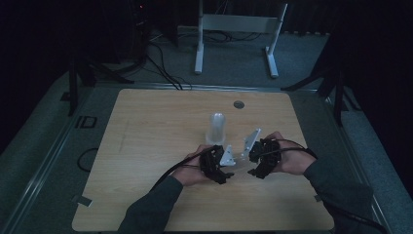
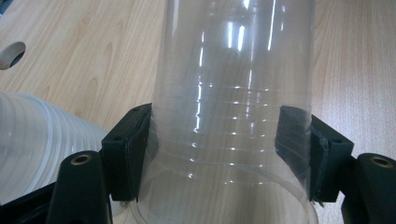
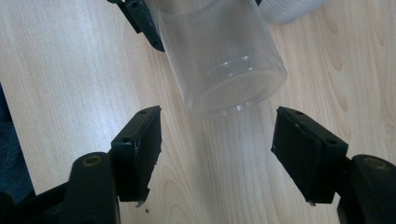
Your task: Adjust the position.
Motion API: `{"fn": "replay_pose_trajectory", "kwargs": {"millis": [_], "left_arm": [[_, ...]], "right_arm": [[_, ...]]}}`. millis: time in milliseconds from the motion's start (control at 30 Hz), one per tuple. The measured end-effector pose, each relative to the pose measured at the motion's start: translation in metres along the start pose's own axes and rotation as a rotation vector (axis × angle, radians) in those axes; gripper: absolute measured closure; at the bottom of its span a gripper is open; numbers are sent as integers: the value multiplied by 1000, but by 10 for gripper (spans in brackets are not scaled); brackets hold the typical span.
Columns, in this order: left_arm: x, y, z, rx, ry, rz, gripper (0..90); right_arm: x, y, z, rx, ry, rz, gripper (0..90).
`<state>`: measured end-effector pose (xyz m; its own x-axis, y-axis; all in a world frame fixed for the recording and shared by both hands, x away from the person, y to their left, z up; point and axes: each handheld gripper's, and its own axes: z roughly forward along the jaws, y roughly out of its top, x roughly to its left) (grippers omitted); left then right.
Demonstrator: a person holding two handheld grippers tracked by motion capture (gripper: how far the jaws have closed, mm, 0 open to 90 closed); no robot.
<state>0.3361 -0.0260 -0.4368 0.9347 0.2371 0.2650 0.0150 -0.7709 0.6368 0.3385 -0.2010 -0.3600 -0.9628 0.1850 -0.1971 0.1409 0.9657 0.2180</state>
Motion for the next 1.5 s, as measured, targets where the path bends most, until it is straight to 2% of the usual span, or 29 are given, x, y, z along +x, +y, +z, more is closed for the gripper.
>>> {"fn": "replay_pose_trajectory", "kwargs": {"millis": [367,767,900,1033,1333,1367,1500], "left_arm": [[-3,0,2,16,-6,24,295],[-6,1,2,2,-11,45,295],[-7,2,1,-15,-26,46,294],[-8,2,1,-25,-36,51,293],[-10,3,1,-11,-43,81,291],[-15,2,5,-70,-50,12,291],[-15,2,4,-72,-51,16,287]], "right_arm": [[2,3,7,23,21,-20,321],[3,8,13,29,31,-31,317],[3,9,14,28,38,-27,319],[5,11,16,23,48,-39,342],[6,11,18,23,63,-47,374],[6,11,18,23,65,-44,374],[7,10,19,24,63,-48,395]]}}
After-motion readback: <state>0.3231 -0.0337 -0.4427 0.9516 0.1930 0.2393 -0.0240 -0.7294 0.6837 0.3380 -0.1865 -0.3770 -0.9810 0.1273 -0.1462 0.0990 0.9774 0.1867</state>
